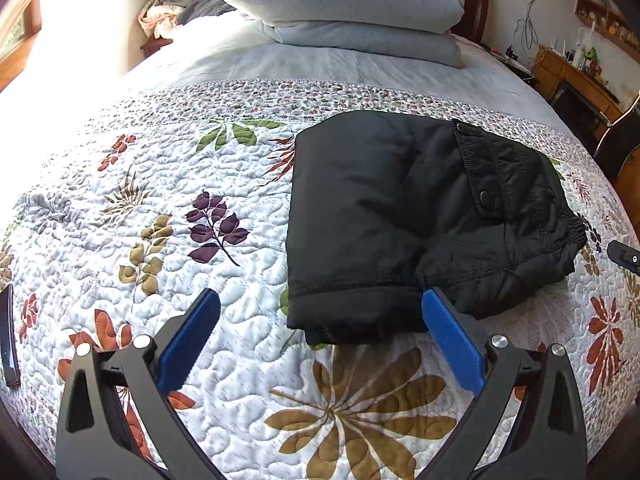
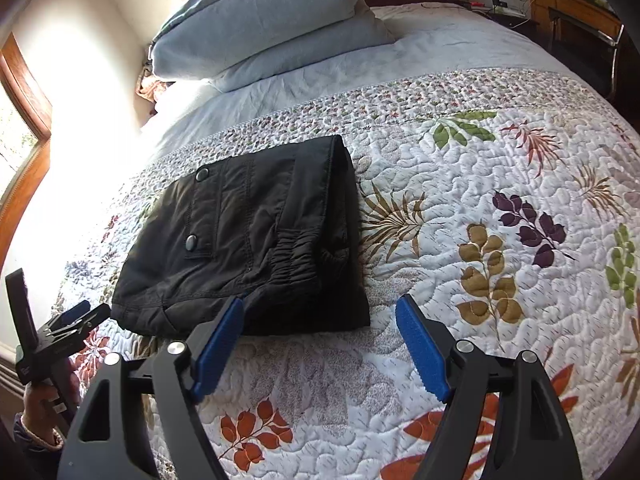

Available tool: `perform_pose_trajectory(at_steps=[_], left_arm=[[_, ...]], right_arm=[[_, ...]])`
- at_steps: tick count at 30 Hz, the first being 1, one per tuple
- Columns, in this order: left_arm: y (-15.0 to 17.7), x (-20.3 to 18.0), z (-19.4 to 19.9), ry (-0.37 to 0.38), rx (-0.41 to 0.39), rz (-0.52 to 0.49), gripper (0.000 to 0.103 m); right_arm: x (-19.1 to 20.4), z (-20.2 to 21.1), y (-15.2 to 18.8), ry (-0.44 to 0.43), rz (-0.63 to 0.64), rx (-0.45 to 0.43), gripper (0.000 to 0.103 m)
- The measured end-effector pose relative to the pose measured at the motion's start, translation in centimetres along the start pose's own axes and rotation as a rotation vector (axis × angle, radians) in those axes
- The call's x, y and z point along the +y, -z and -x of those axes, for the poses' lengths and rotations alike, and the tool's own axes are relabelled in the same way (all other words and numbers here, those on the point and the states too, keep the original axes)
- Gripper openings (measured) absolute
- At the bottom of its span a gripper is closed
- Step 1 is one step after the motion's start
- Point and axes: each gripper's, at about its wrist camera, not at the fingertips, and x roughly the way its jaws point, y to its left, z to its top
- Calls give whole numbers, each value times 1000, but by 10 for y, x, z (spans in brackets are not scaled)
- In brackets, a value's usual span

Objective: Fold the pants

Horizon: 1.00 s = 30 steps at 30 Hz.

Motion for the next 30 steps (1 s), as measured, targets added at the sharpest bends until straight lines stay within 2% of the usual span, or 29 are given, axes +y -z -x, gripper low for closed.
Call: perform_pose_trajectory(at_steps=[3, 7, 12, 15, 22, 30], left_arm=[[8, -4, 16, -9, -19, -34, 100], [15, -11, 27, -7, -3, -64, 100], [19, -10, 43, 27, -14, -18, 100], [20, -6, 46, 23, -8, 7, 100], [23, -6, 52, 77, 5, 39, 100], [22, -17, 56, 56, -4, -15, 100]], right_arm=[[20, 15, 11, 34, 43, -2, 79], [35, 29, 27, 21, 45, 14, 79], [43, 39, 39, 61, 55, 35, 79], [46, 43, 42, 57, 59, 33, 79], [57, 43, 47, 64, 80, 52, 79], [61, 45, 48, 71, 89, 52, 79]])
